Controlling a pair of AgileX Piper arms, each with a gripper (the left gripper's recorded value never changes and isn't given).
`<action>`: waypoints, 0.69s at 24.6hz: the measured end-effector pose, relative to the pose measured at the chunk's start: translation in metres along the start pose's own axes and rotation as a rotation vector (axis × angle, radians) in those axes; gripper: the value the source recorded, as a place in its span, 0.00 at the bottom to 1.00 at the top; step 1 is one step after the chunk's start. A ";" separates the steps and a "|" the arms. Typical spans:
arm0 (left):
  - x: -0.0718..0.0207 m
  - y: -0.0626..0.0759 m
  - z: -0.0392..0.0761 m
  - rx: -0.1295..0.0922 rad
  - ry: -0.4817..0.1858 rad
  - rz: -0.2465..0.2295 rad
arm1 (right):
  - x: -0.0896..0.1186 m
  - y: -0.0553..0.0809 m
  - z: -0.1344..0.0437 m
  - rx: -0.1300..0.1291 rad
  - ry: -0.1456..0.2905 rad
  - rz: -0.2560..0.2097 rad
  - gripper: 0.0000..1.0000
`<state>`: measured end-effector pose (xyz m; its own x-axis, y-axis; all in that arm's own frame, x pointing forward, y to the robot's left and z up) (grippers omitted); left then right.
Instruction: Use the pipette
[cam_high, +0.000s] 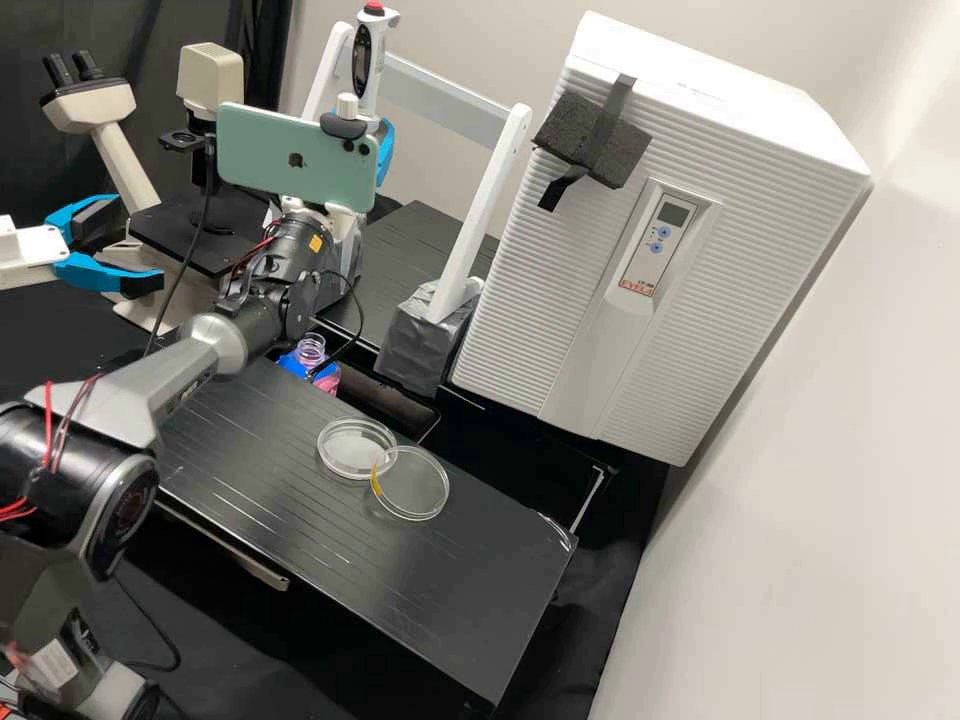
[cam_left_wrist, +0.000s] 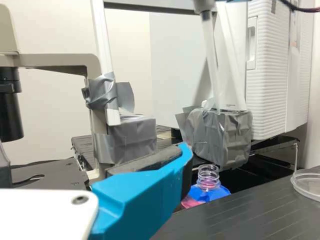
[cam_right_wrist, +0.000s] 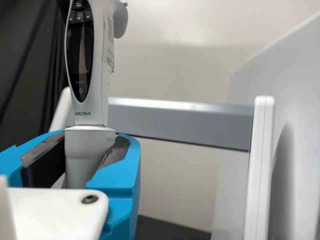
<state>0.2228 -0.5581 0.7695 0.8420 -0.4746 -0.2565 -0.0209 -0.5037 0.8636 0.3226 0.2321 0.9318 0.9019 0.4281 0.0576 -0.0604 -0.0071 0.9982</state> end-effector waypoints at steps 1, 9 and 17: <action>0.0000 0.000 0.000 0.000 0.000 0.000 | 0.004 0.000 0.001 0.009 -0.015 -0.008 0.00; 0.0000 -0.001 0.000 0.000 0.005 -0.015 | 0.037 0.005 0.005 0.063 -0.093 -0.046 0.00; 0.0012 -0.002 0.000 -0.007 0.008 -0.030 | 0.052 -0.001 0.004 0.071 -0.106 -0.084 0.00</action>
<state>0.2240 -0.5575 0.7678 0.8464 -0.4535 -0.2791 0.0084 -0.5128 0.8585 0.3712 0.2510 0.9336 0.9427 0.3324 -0.0284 0.0445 -0.0410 0.9982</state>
